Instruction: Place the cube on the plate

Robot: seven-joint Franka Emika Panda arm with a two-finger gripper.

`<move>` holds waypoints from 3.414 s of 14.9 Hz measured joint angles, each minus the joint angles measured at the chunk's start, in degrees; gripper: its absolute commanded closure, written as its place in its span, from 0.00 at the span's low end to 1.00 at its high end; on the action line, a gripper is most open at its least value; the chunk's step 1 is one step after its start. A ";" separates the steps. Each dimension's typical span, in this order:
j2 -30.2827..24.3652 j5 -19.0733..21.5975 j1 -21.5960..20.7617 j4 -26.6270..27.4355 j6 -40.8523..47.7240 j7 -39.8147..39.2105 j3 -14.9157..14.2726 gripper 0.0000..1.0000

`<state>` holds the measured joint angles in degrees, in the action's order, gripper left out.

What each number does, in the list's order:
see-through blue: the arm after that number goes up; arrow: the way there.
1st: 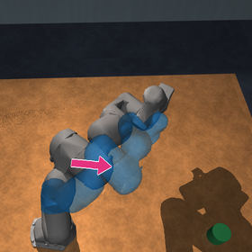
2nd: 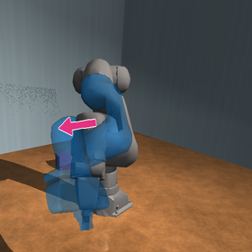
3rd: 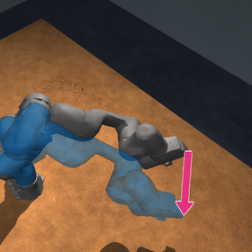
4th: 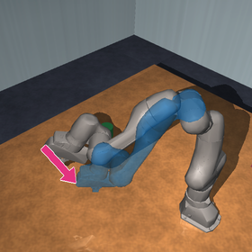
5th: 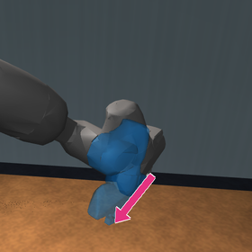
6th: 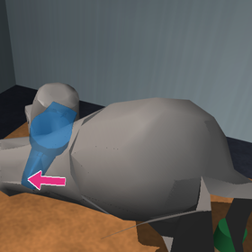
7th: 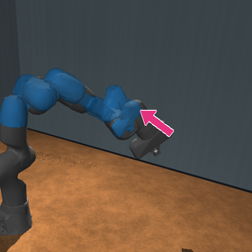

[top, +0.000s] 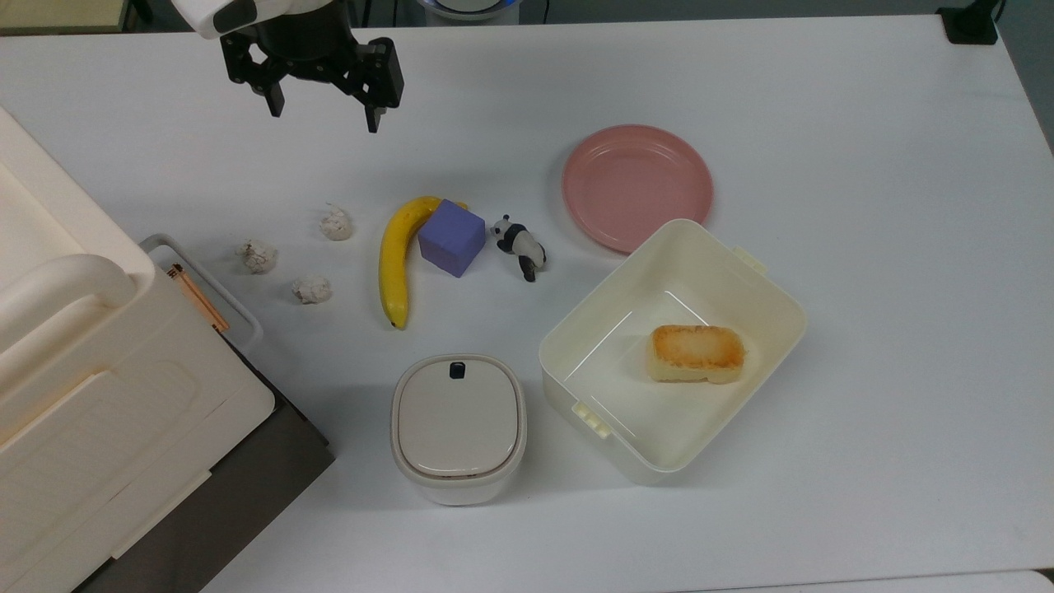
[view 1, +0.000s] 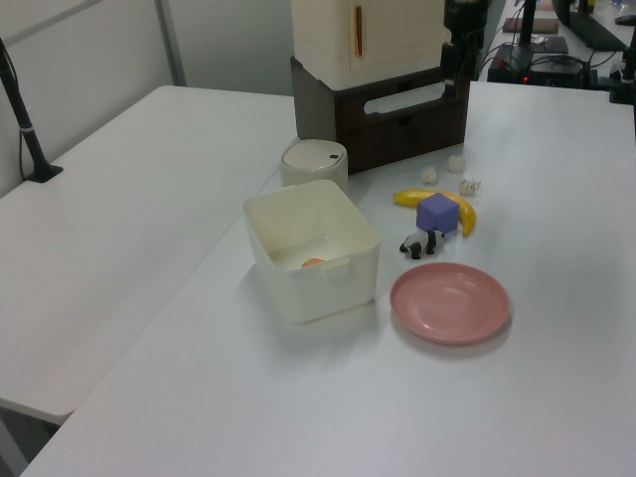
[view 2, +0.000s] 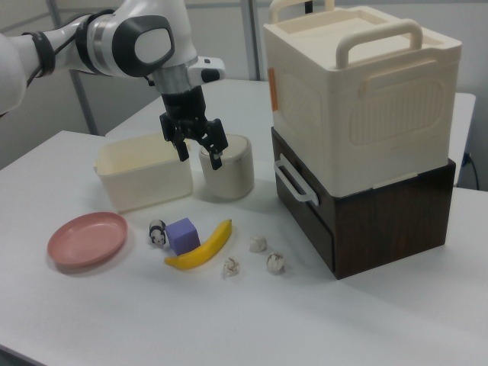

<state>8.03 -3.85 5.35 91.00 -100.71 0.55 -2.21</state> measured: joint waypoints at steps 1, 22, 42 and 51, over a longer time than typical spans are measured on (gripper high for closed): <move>0.00 0.00 0.00 0.04 0.02 0.00 0.00 0.00; 6.73 2.22 -7.28 8.24 -6.37 21.23 1.04 0.00; 11.57 2.40 -8.86 12.73 -19.08 28.10 1.04 0.61; 8.08 3.49 -21.61 13.24 -14.86 33.67 1.44 0.55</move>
<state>16.11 -0.36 -16.25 104.25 -115.57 34.22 -0.76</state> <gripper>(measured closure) 0.432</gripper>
